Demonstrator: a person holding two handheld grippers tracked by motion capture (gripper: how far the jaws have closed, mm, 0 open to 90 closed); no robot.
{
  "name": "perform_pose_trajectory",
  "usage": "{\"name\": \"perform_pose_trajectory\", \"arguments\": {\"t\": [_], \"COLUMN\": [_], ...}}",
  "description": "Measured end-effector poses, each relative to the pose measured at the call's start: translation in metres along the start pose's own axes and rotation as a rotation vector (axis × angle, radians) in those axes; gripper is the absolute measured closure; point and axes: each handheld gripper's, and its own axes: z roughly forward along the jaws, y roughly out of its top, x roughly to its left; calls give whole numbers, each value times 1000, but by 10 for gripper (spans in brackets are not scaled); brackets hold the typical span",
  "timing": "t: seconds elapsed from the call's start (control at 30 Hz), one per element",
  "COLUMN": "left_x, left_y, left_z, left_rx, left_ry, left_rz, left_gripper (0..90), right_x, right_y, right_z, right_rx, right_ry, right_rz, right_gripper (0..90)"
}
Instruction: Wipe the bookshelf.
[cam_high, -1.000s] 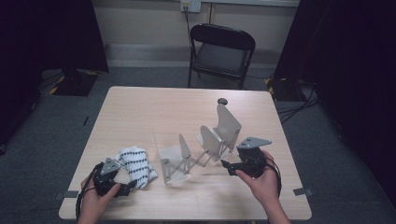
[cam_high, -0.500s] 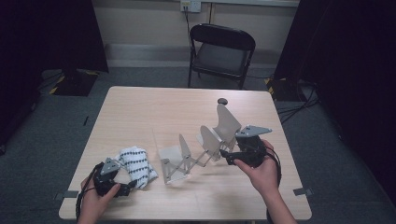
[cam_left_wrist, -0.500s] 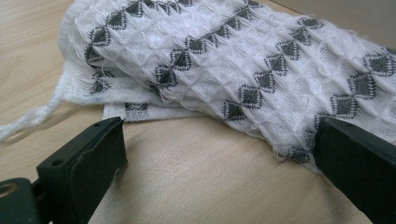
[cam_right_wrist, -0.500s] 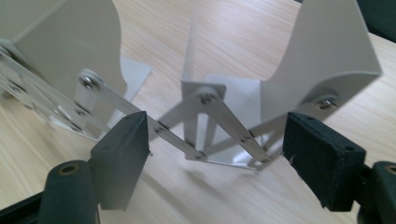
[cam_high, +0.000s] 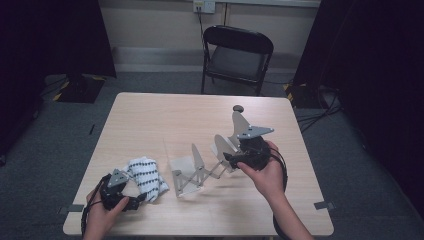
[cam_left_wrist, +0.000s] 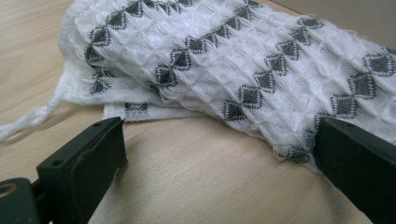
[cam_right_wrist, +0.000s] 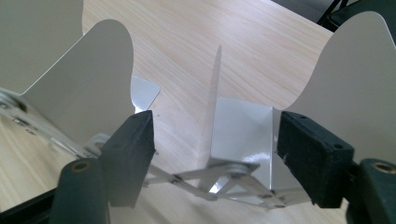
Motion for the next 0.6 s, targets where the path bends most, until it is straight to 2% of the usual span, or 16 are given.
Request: {"name": "perform_pose_trajectory", "arguments": {"t": [0.17, 0.47, 0.53, 0.6], "left_x": [0, 0, 0, 0], "left_y": [0, 0, 0, 0], "left_z": [0, 0, 0, 0], "left_rx": [0, 0, 0, 0], "left_ry": [-1, 0, 0, -1], "left_rz": [0, 0, 0, 0], "left_gripper": [23, 23, 23, 23], "right_x": [-2, -3, -1, 0], "right_y": [5, 12, 14, 16], "right_z": [12, 27, 29, 30], "right_rx": [30, 28, 38, 45], "right_ry": [4, 23, 32, 18], "right_rz": [9, 53, 38, 29], "right_gripper": [400, 570, 630, 665]}}
